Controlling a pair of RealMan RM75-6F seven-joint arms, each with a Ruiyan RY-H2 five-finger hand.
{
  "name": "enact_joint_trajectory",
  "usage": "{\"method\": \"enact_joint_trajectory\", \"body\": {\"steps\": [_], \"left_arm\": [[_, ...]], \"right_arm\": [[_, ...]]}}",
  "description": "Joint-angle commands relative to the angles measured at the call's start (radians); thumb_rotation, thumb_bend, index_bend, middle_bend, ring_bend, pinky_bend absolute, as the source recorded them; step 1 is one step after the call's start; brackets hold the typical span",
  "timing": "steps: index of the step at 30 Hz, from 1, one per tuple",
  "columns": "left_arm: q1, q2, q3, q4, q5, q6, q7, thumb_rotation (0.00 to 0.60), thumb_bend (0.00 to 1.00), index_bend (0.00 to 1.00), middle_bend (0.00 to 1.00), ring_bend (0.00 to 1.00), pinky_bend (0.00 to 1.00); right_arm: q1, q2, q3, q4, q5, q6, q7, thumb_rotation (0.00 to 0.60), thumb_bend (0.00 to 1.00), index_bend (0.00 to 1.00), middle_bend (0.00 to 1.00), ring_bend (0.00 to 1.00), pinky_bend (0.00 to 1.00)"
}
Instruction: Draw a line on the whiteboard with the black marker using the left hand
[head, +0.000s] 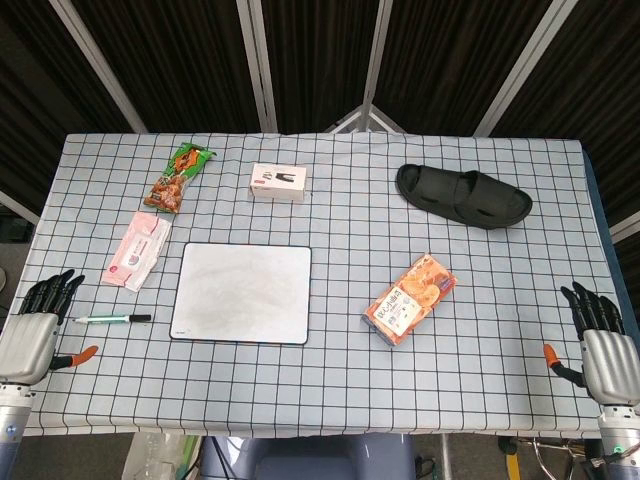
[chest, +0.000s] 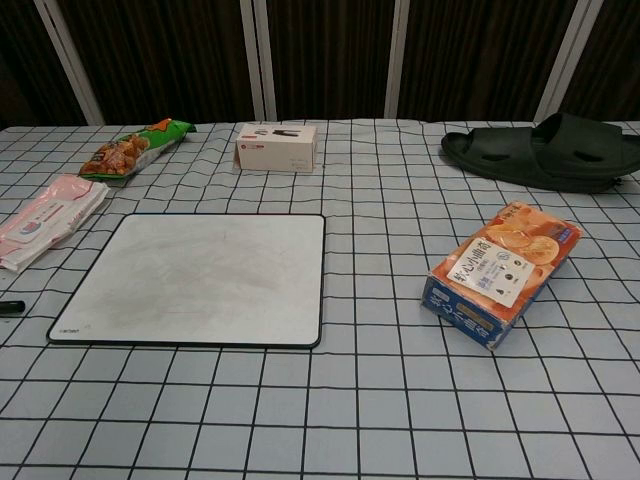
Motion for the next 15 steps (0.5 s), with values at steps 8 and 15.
{"method": "enact_joint_trajectory", "body": {"steps": [8, 15], "left_arm": [[-0.02, -0.008, -0.012, 0.01, -0.039, -0.043, 0.016, 0.6, 0.01, 0.0, 0.0, 0.0, 0.0], [-0.049, -0.012, -0.022, 0.009, -0.109, -0.123, 0.036, 0.6, 0.16, 0.18, 0.0, 0.0, 0.0]], "right_arm": [[-0.004, 0.003, -0.002, -0.002, -0.007, 0.007, 0.008, 0.6, 0.34, 0.0, 0.0, 0.0, 0.0], [-0.005, 0.002, -0.002, -0.001, -0.002, 0.005, 0.006, 0.6, 0.34, 0.0, 0.0, 0.0, 0.0]]}}
